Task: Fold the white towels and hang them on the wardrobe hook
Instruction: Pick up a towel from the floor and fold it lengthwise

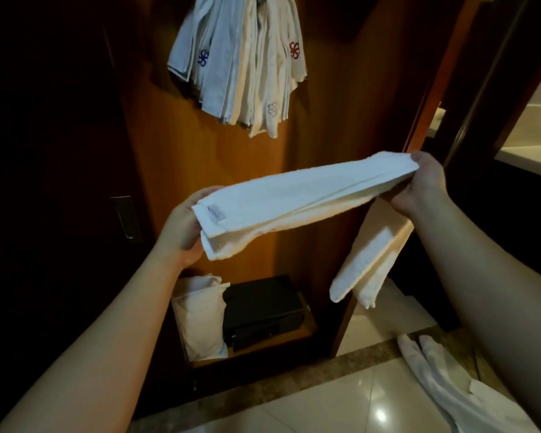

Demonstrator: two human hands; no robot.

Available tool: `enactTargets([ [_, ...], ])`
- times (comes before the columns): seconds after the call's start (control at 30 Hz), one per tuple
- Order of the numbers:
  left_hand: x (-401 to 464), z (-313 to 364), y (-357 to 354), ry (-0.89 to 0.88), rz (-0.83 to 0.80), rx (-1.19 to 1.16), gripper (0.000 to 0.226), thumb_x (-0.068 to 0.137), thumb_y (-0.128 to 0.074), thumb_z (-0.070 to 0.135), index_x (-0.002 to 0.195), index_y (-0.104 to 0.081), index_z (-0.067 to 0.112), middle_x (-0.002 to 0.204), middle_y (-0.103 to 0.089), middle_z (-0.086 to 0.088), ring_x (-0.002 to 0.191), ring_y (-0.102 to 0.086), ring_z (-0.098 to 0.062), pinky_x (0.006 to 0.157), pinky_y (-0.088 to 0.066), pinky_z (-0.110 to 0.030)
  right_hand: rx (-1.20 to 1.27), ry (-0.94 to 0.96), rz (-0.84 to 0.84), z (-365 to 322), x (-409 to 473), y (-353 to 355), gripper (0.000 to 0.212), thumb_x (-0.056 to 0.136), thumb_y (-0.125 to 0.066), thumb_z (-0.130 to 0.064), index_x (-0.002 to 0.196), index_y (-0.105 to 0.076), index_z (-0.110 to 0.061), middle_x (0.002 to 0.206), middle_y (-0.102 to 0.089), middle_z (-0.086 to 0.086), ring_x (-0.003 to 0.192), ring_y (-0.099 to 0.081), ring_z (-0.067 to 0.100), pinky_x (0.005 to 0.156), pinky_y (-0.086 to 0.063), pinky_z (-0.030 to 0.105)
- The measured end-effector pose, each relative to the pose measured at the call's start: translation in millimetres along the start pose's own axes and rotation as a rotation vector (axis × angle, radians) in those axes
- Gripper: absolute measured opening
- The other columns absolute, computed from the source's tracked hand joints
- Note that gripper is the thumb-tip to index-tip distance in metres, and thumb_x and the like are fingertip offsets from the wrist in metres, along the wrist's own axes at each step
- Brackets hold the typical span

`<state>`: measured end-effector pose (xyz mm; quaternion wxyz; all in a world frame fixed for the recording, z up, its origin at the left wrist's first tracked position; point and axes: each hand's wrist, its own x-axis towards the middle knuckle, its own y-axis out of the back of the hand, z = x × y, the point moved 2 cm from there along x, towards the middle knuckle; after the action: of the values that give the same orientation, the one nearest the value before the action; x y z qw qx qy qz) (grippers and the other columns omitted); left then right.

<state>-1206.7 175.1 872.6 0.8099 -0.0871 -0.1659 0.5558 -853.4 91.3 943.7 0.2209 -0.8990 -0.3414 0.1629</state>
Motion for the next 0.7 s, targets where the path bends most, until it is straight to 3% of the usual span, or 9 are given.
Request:
enactTargets([
  [0.1,-4.9,-3.0,-1.2,0.031,-0.037,-0.213,0.032,0.090,-0.052,-0.001,0.101,-0.074,0.018,0.103,-0.074,-0.008,0.092,-0.071,-0.026,0.066,-0.061,-0.036,-0.028,-0.035,0.007,9.2,13.6,5.1,0.048,0.087,-0.056,-0.030,0.131,-0.058,-0.010,0.114,-0.073,0.017,0.099,-0.072,0.039,0.082,-0.056,0.059],
  [0.27,-14.2,-8.9,0.2,0.023,-0.096,-0.500,0.021,0.083,-0.048,0.012,0.080,-0.067,0.017,0.101,-0.069,-0.013,0.085,-0.072,-0.030,0.060,-0.060,-0.037,-0.048,-0.054,0.008,23.5,6.9,1.9,0.045,0.092,-0.053,-0.024,0.132,-0.058,-0.006,0.112,-0.074,0.017,0.096,-0.073,0.037,0.071,-0.060,0.053],
  [0.4,-16.5,-22.5,16.0,0.110,-0.132,-0.528,0.015,0.076,-0.048,0.023,0.068,-0.057,0.014,0.102,-0.067,-0.013,0.092,-0.068,-0.035,0.065,-0.059,-0.039,-0.001,-0.065,0.019,28.4,-2.5,-0.4,0.038,0.095,-0.054,-0.022,0.131,-0.057,-0.007,0.112,-0.074,0.015,0.095,-0.074,0.034,0.068,-0.061,0.048],
  [0.53,-17.6,-32.1,20.2,0.297,-0.064,-0.474,0.039,0.081,-0.064,0.049,0.063,-0.057,0.015,0.113,-0.069,-0.016,0.102,-0.069,-0.037,0.066,-0.058,-0.041,0.019,-0.069,-0.046,31.7,-10.3,-5.2,0.033,0.100,-0.050,-0.026,0.129,-0.052,-0.010,0.117,-0.070,0.014,0.103,-0.070,0.033,0.072,-0.060,0.045],
  [0.63,-21.8,-39.1,20.0,0.363,-0.037,-0.262,0.010,0.088,-0.064,0.011,0.087,-0.056,0.016,0.122,-0.062,-0.019,0.091,-0.074,-0.032,0.060,-0.062,-0.038,0.031,-0.064,-0.063,30.3,-13.7,-11.1,0.033,0.102,-0.047,-0.027,0.128,-0.052,-0.009,0.119,-0.069,0.014,0.105,-0.069,0.033,0.071,-0.059,0.045],
  [0.7,-24.1,-49.8,22.2,0.446,-0.069,-0.173,0.034,0.081,-0.065,-0.006,0.103,-0.057,0.019,0.129,-0.056,-0.021,0.103,-0.069,-0.039,0.068,-0.062,-0.042,0.041,-0.053,-0.057,27.4,-14.8,-14.2,0.032,0.103,-0.045,-0.028,0.126,-0.055,-0.008,0.120,-0.069,0.014,0.105,-0.068,0.033,0.076,-0.058,0.045],
])
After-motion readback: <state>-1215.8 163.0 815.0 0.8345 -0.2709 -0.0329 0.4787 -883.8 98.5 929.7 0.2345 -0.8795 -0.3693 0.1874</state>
